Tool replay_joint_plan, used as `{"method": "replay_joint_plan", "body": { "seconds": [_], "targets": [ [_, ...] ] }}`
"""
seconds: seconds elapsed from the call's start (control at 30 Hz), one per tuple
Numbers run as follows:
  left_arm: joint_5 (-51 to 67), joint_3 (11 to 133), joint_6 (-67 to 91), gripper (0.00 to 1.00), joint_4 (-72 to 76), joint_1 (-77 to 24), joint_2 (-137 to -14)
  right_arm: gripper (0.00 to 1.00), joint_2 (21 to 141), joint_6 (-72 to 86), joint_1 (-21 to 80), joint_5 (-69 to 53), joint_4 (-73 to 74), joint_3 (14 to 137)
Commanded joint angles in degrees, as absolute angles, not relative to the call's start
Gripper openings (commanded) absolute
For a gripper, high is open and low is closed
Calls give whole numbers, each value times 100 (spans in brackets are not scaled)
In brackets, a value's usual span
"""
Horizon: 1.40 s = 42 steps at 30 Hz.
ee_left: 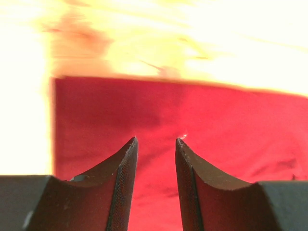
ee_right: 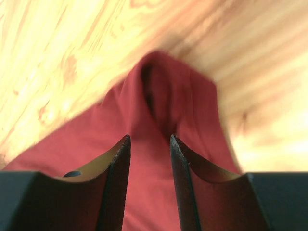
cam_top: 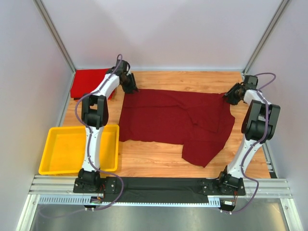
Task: Fold and stack the t-shirts
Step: Fold the tshirt
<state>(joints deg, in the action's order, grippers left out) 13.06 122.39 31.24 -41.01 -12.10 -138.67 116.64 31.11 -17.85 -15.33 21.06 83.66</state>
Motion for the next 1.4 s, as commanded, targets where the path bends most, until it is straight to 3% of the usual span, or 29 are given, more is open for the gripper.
{"method": "replay_joint_plan", "body": {
  "seconds": [0.0, 0.1, 0.23, 0.43, 0.53, 1.0, 1.2, 1.37],
  "targets": [
    [1503, 12410, 3261, 45, -3999, -1072, -14106, 40, 11987, 3076, -1846, -1819, 1513, 8718],
    [1450, 12472, 3234, 45, -3964, -1037, -14194, 38, 12330, 3102, -1863, -1890, 1459, 8921],
    [1424, 12577, 3226, 45, -4016, -984, -14379, 20, 12376, 3094, -1863, -1610, 1450, 8808],
    [1222, 12709, 3147, 45, -4297, -932, -14581, 12, 12296, 3304, -2039, -1415, 1117, 8473],
    [1099, 12709, 3120, 45, -4368, -932, -14616, 0, 12305, 3444, -2074, -1363, 1037, 8455],
    [1062, 12753, 3164, 45, -4474, -923, -14634, 1, 12173, 4289, -2004, -1142, 282, 7901],
    [1669, 12464, 3129, 47, -4210, -923, -13835, 27, 11524, 3518, -1934, -941, 1448, 8366],
    [1898, 12200, 3076, 48, -4271, -940, -12993, 27, 10786, 2437, -1443, -528, 2898, 8692]
  ]
}}
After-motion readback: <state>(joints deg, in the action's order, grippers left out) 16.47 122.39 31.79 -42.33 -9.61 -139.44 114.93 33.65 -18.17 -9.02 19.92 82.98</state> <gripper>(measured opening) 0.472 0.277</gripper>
